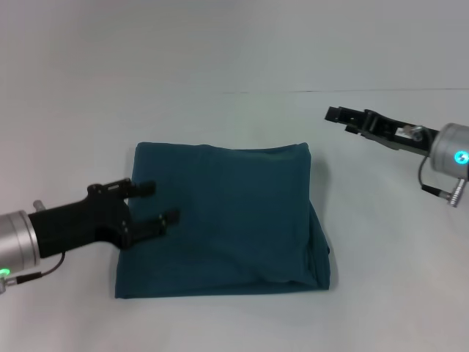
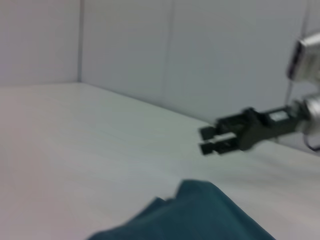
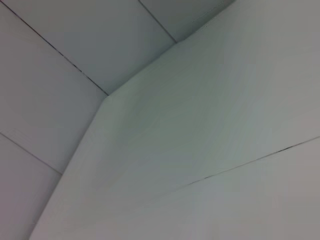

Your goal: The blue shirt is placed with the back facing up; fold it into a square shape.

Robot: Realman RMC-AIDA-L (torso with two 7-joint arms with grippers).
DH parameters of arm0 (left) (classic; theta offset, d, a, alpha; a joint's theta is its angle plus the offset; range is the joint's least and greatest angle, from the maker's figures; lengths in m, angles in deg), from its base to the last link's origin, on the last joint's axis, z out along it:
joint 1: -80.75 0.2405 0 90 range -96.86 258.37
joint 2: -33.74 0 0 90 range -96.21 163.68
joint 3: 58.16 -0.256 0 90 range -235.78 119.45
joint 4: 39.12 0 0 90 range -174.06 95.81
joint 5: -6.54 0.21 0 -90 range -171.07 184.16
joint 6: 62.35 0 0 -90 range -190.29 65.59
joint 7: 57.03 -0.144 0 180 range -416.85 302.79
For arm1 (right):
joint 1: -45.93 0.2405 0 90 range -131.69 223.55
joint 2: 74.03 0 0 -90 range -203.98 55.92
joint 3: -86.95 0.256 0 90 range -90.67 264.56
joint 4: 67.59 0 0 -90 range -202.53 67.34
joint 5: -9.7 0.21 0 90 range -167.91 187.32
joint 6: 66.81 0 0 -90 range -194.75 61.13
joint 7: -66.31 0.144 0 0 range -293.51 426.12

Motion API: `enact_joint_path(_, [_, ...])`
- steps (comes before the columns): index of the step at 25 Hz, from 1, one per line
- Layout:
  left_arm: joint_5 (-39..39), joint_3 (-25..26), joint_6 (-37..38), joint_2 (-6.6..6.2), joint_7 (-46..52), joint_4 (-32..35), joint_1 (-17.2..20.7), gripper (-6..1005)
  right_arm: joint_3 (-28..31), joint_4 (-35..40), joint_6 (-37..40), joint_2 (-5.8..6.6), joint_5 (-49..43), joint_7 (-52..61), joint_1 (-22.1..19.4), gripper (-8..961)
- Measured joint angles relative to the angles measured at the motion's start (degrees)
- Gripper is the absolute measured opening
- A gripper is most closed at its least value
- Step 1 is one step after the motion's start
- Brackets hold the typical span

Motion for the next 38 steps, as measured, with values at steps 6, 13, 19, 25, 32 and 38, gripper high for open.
enact_joint_path(6, [-3.22,-0.16,-4.17,0.01,2.38,-0.91,-0.55,711,0.3,0.86,5.31,0.76,-0.05,-0.19,-0.75,641])
enact_joint_path(13, [-3.68,-0.18,-3.73,0.01,2.36,-1.58,-0.36,710,-3.14,0.75,7.52,0.12,-0.84,-1.84,-0.06,638])
enact_joint_path(19, [-3.33,-0.5,-2.27,-0.05,2.09,-1.58,-0.01,709,-6.58,-0.84,2.02,-2.09,-0.65,-8.7,2.34,453])
enact_joint_path(25, [-3.26,-0.65,-1.98,-0.08,1.56,-2.06,0.12,710,-7.11,-6.64,-2.82,-2.4,0.41,-16.82,7.19,154])
enact_joint_path(32, [-2.95,-0.73,-1.34,-0.08,1.8,-2.1,0.11,710,-10.97,-8.65,-4.56,-2.39,0.3,-17.72,9.67,2])
enact_joint_path(38, [-2.59,-0.68,-1.33,-0.08,1.85,-2.08,0.11,709,-13.32,-9.3,-6.77,-2.39,0.12,-17.24,9.73,0])
